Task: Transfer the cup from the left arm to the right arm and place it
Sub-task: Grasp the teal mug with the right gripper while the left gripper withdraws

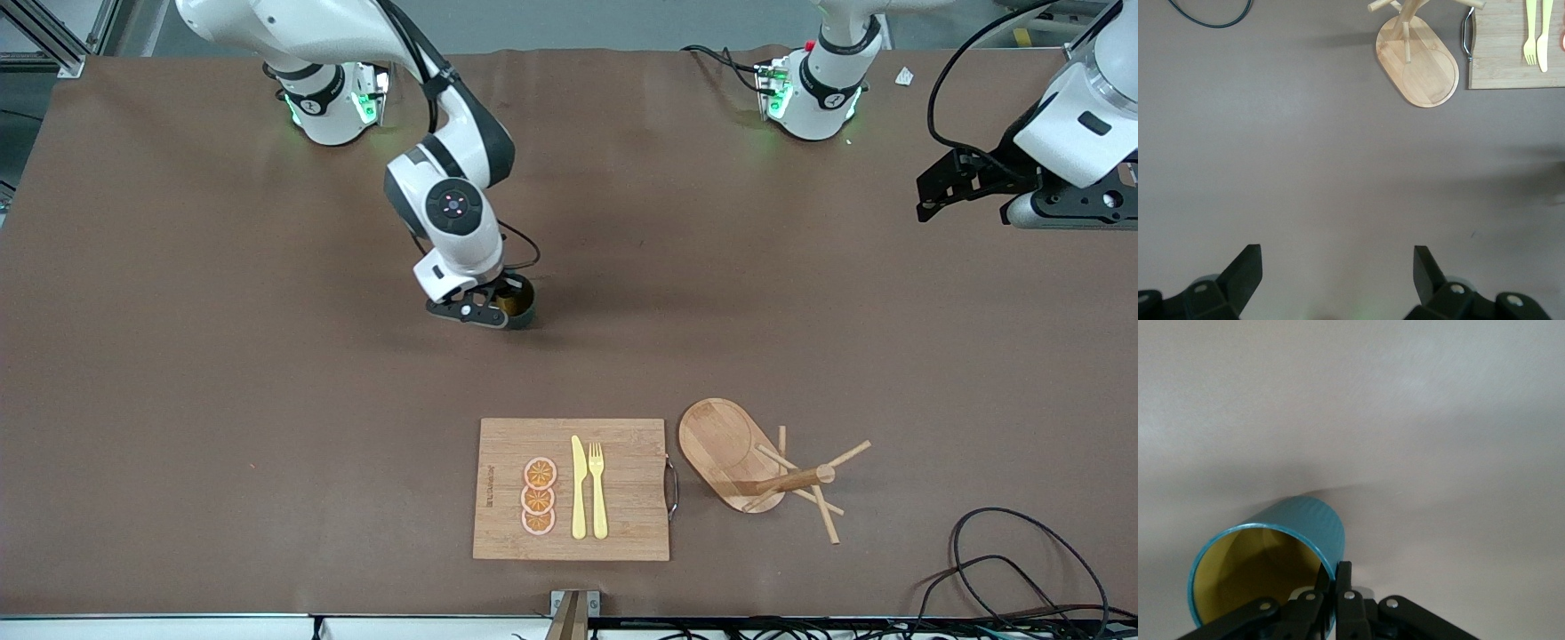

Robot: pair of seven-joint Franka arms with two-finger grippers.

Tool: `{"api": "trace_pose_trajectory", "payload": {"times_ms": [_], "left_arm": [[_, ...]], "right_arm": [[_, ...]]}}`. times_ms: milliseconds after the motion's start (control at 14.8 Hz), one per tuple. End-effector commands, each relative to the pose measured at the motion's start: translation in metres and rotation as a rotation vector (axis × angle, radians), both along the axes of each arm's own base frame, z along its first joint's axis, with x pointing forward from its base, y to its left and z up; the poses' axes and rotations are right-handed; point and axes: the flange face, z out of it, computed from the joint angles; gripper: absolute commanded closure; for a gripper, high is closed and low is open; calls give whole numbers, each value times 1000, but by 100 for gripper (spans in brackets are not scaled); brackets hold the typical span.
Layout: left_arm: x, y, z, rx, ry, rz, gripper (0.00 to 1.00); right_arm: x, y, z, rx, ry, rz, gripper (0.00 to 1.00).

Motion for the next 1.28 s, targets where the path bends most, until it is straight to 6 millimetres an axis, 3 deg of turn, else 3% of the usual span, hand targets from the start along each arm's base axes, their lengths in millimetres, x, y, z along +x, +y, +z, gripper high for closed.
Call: {"api": "trace_pose_trajectory", "payload": {"times_ms": [0, 202, 337, 539, 674, 943, 1213], "left_arm": [[-6, 2, 5, 18, -11, -14, 0], [-6, 3, 5, 18, -11, -12, 0], [-6, 3, 5, 16, -11, -12, 0], [-6, 7, 5, 17, -11, -6, 0], [-6, 7, 5, 17, -11, -6, 0], [-6, 6, 7, 17, -17, -7, 0], [-6, 7, 8, 16, -20, -6, 0]], "right_arm": [[4, -55, 41, -6, -2, 173, 100], [5, -111, 46, -21, -13, 371, 100], [5, -184, 31, 8, -83, 468, 100], [10, -259, 17, 21, -77, 640, 100], [12, -290, 9, 29, -55, 741, 100], [7, -333, -9, 31, -81, 920, 100], [-5, -384, -29, 52, -45, 1048, 100]]}}
